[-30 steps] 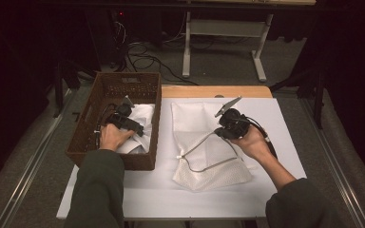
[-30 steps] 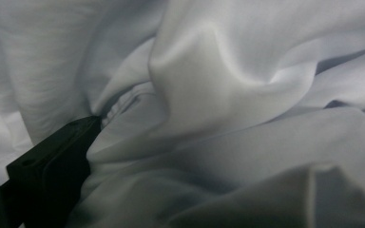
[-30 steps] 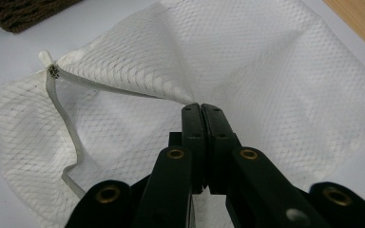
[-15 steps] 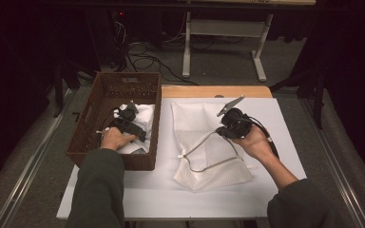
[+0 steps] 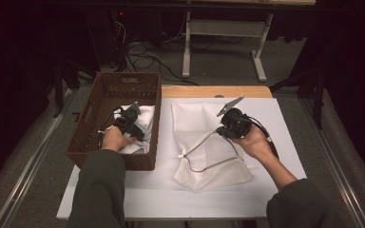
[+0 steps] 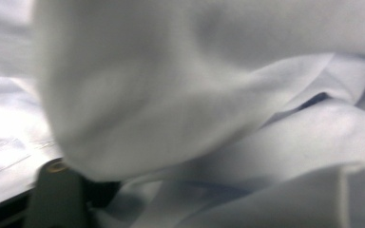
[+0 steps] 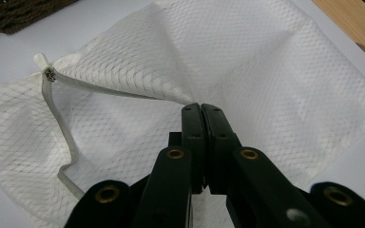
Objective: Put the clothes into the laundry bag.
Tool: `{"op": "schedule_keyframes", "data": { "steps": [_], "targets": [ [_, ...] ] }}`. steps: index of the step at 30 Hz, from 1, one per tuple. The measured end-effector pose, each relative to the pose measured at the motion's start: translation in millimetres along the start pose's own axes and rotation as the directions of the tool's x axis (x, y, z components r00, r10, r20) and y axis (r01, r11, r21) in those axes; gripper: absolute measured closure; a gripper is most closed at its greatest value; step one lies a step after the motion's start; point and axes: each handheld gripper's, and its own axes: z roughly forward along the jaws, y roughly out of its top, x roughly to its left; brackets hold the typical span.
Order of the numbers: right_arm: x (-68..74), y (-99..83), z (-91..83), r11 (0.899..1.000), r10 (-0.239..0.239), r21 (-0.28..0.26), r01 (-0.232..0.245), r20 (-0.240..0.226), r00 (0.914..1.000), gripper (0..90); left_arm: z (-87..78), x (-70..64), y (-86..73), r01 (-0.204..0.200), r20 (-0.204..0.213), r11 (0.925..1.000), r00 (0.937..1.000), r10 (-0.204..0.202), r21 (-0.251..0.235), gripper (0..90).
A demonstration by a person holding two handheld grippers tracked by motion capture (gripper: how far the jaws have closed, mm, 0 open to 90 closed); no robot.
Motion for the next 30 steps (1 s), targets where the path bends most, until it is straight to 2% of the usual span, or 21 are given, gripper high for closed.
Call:
{"op": "schedule_keyframes", "data": {
  "steps": [5,7,9,11,17,18,19,23,27,30],
  "targets": [
    [0.6,-0.3,-0.5,1.0,-0.011,-0.003,0.011,0.0,0.9999,89.6,-4.2,-0.4,-1.0,-0.004,-0.021,1.0,0.9998,0.004,0.002,44.7],
    [-0.1,-0.7,-0.6,1.0,-0.011,-0.003,0.011,-0.002,0.9999,89.6,-8.2,-0.9,-1.4,-0.01,-0.027,0.9999,0.9996,0.01,0.0,54.0],
    [-0.9,-1.0,0.0,1.0,-0.008,-0.003,0.008,-0.005,1.0,89.6,-12.7,0.4,-3.8,-0.017,-0.021,0.9998,0.9996,0.017,-0.01,62.6],
    [-1.2,-0.6,0.9,1.0,-0.011,-0.001,0.011,-0.008,0.9999,89.6,-18.0,1.9,-6.6,-0.021,-0.018,0.9994,0.9996,0.021,-0.028,67.3],
    [-3.2,1.3,5.0,1.0,-0.026,-0.006,0.026,-0.024,0.9994,89.6,-37.5,4.9,-11.4,0.01,-0.006,0.9939,0.9999,-0.011,-0.11,71.3],
    [-3.7,1.5,5.5,1.0,-0.021,-0.002,0.021,-0.027,0.9994,89.6,-41.7,5.2,-12.0,0.008,-0.006,0.9929,0.9999,-0.009,-0.118,71.4],
    [-4.0,1.7,6.1,1.0,-0.013,-0.002,0.013,-0.03,0.9995,89.6,-46.6,4.6,-12.2,-0.003,-0.022,0.9924,0.9997,0.001,-0.123,71.5],
    [-4.5,3.3,6.1,1.0,-0.02,-0.016,0.02,-0.035,0.9992,89.7,-73.4,6.1,-13.7,-0.016,-0.041,0.9858,0.9991,0.009,-0.167,72.6],
    [-2.0,3.9,4.3,0.999,-0.023,-0.025,0.023,-0.034,0.9992,89.7,-94.1,9.0,-17.9,-0.019,-0.03,0.9797,0.9995,0.013,-0.199,73.6],
    [-1.7,3.6,2.8,1.0,-0.016,-0.025,0.015,-0.029,0.9994,89.8,-101.8,10.6,-22.9,-0.02,-0.016,0.9756,0.9997,0.017,-0.218,74.0]
  ]
}}
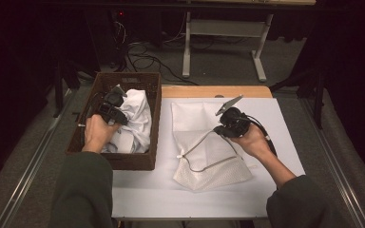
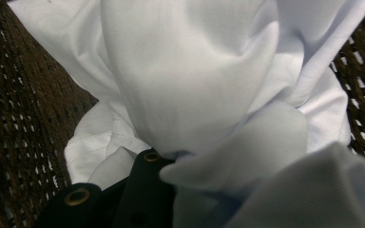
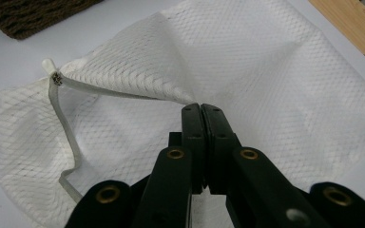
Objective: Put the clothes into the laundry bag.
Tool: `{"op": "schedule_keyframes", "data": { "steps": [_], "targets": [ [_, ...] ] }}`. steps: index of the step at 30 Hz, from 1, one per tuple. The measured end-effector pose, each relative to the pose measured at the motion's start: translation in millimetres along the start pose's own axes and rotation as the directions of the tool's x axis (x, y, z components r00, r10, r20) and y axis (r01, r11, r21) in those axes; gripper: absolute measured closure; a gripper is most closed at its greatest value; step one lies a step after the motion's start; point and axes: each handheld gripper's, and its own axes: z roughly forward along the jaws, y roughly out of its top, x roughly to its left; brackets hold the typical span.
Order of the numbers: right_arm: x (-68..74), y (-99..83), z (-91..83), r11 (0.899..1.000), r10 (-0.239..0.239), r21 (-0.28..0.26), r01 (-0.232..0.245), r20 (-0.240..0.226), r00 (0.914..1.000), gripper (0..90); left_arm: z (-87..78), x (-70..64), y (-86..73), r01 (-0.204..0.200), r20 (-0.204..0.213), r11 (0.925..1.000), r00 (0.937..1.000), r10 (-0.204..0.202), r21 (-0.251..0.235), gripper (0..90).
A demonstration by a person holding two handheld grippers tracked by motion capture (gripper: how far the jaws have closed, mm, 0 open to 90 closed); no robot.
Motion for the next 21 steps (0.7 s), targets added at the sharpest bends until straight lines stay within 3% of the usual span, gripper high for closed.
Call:
{"op": "schedule_keyframes", "data": {
  "steps": [6,14,18,21],
  "targets": [
    [-1.7,0.7,-1.0,1.0,0.011,-0.005,-0.01,0.007,0.9999,90.0,-25.1,0.7,-2.0,-0.017,0.009,0.9993,0.9998,0.018,-0.034,74.6],
    [-2.6,1.4,0.4,1.0,0.019,-0.005,-0.019,0.008,0.9998,89.9,-65.9,-8.3,-2.5,-0.086,0.023,0.9931,0.9958,0.088,-0.079,74.6],
    [-0.6,1.8,-1.6,1.0,0.008,-0.013,-0.008,0.006,1.0,90.0,-75.5,-10.5,-8.6,-0.088,0.059,0.9904,0.9937,0.095,-0.106,74.7],
    [-3.1,1.6,-1.5,1.0,0.014,-0.015,-0.014,0.007,0.9999,90.0,-80.7,-18.2,-11.3,-0.117,0.094,0.9855,0.9872,0.129,-0.123,74.7]
  ]
}}
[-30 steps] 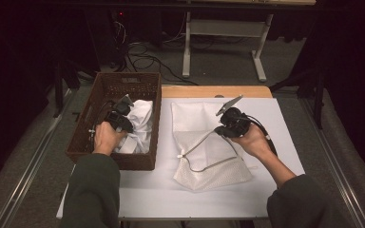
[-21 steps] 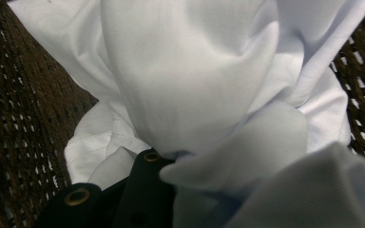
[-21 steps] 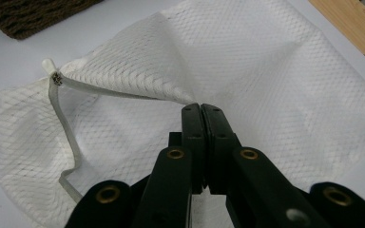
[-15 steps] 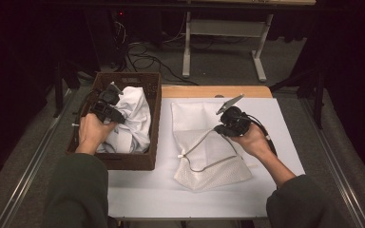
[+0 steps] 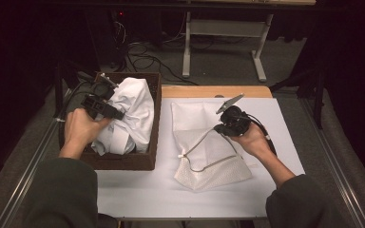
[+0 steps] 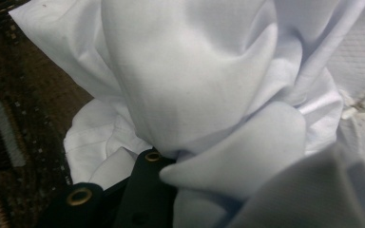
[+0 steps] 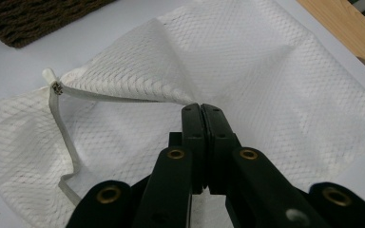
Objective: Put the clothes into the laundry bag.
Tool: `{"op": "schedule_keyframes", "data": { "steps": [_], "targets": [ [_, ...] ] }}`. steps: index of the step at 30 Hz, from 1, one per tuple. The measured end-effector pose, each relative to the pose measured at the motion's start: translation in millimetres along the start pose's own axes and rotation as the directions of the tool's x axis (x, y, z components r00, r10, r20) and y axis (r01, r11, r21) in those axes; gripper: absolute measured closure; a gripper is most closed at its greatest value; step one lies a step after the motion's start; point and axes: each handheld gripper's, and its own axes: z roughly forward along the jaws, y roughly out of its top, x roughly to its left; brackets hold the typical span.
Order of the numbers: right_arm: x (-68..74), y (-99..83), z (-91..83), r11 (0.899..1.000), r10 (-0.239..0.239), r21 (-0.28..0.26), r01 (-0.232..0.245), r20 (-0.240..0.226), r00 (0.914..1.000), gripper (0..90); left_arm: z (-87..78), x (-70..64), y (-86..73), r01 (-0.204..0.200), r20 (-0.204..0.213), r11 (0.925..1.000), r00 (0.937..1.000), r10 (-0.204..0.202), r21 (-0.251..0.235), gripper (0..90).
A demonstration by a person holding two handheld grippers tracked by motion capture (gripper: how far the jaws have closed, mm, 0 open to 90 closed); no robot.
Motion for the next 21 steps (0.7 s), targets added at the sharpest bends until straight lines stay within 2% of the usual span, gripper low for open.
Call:
{"op": "schedule_keyframes", "data": {
  "steps": [4,8,12,15,19,21],
  "targets": [
    [-3.1,-0.1,1.4,1.0,0.018,0.003,-0.018,0.004,0.9998,90.0,-5.3,-16.7,-1.2,-0.048,0.047,0.9987,0.9977,0.049,-0.018,74.6],
    [-3.4,0.9,2.2,1.0,0.028,-0.003,-0.028,0.006,0.9996,90.0,-8.3,-37.8,-3.3,-0.105,0.093,0.9938,0.9898,0.108,-0.037,74.5],
    [-7.0,1.7,1.9,0.999,0.038,-0.016,-0.038,0.017,0.9991,90.0,-8.3,-52.0,-3.4,-0.141,0.126,0.9892,0.9814,0.145,-0.039,74.5],
    [-9.6,2.1,3.3,0.998,0.06,-0.018,-0.06,0.028,0.9978,90.0,-8.6,-61.9,-2.1,-0.173,0.136,0.9843,0.9749,0.176,-0.035,74.5],
    [-12.7,5.1,3.8,0.997,0.075,-0.014,-0.074,0.046,0.9961,90.0,-8.3,-75.2,1.4,-0.212,0.107,0.9768,0.971,0.214,-0.035,74.6],
    [-13.7,6.6,2.3,0.997,0.078,-0.024,-0.077,0.047,0.9958,90.0,-6.7,-81.3,3.9,-0.224,0.116,0.974,0.9671,0.226,-0.037,74.6]
  ]
}}
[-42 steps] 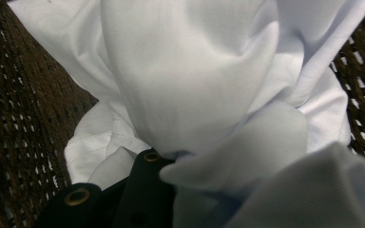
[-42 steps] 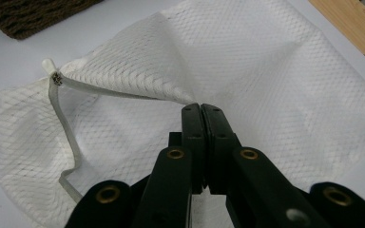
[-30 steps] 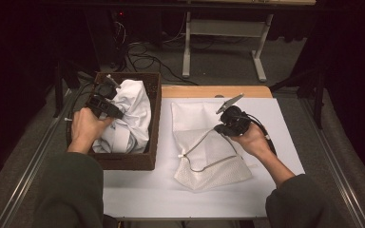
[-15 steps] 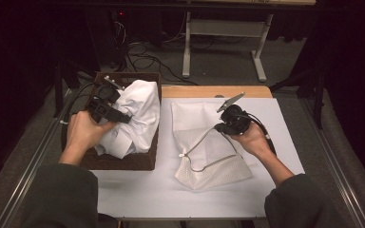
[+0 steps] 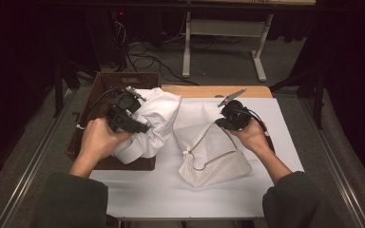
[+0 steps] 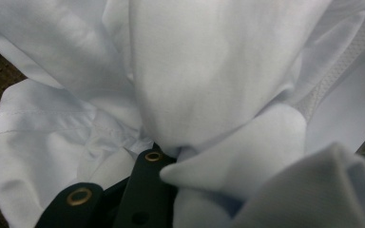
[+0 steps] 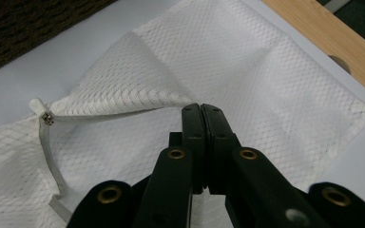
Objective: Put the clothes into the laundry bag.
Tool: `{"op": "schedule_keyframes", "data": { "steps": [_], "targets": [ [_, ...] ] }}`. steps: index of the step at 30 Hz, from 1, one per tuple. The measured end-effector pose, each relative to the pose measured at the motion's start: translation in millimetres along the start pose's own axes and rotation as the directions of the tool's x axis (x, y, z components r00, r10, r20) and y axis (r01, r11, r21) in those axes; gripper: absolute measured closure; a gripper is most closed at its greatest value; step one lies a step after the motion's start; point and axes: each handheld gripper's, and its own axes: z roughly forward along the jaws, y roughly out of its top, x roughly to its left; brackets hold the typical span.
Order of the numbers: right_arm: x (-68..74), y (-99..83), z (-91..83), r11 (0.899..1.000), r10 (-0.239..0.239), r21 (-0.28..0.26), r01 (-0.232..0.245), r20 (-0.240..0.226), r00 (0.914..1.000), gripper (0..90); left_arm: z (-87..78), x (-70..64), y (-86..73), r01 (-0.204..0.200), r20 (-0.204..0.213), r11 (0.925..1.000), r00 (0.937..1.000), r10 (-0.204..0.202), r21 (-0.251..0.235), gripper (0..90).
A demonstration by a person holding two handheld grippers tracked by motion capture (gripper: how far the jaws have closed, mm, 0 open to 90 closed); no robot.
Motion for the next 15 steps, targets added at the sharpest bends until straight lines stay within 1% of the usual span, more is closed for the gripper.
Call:
{"op": "schedule_keyframes", "data": {
  "steps": [1,3,6,9,10,11,14,15],
  "targets": [
    [-0.2,0.5,-1.3,1.0,0.012,-0.009,-0.012,0.0,0.9999,90.0,1.2,-2.5,1.9,-0.003,0.005,1.0,1.0,0.003,-0.003,74.6],
    [-2.3,0.9,-4.0,1.0,0.015,-0.023,-0.015,-0.001,0.9999,90.0,2.9,-7.9,5.8,-0.01,0.017,0.9999,0.9998,0.01,-0.008,74.7],
    [-4.3,-0.2,-6.9,0.999,0.024,-0.028,-0.024,0.002,0.9997,90.0,4.5,-16.7,12.1,-0.041,0.035,0.9992,0.9985,0.041,-0.002,74.6],
    [-6.1,-2.4,-8.2,0.999,0.033,-0.027,-0.033,0.006,0.9994,90.0,6.1,-27.0,19.2,-0.072,0.062,0.9974,0.9954,0.072,-0.003,74.6],
    [-7.4,-3.2,-8.8,0.999,0.027,-0.027,-0.026,0.008,0.9996,90.0,6.8,-29.6,20.9,-0.077,0.064,0.997,0.9949,0.077,-0.001,74.6],
    [-7.5,-3.7,-9.1,0.999,0.036,-0.027,-0.036,0.008,0.9993,90.0,7.8,-32.7,23.1,-0.085,0.069,0.9964,0.994,0.085,0.001,74.7],
    [-9.0,-4.9,-10.0,0.999,0.037,-0.028,-0.036,0.009,0.9993,90.0,10.1,-40.9,28.6,-0.099,0.103,0.9951,0.9898,0.098,-0.002,74.6],
    [-8.8,-5.2,-10.1,0.999,0.039,-0.029,-0.038,0.011,0.9992,90.0,11.2,-44.0,30.0,-0.104,0.104,0.9946,0.9892,0.103,-0.002,74.6]
  ]
}}
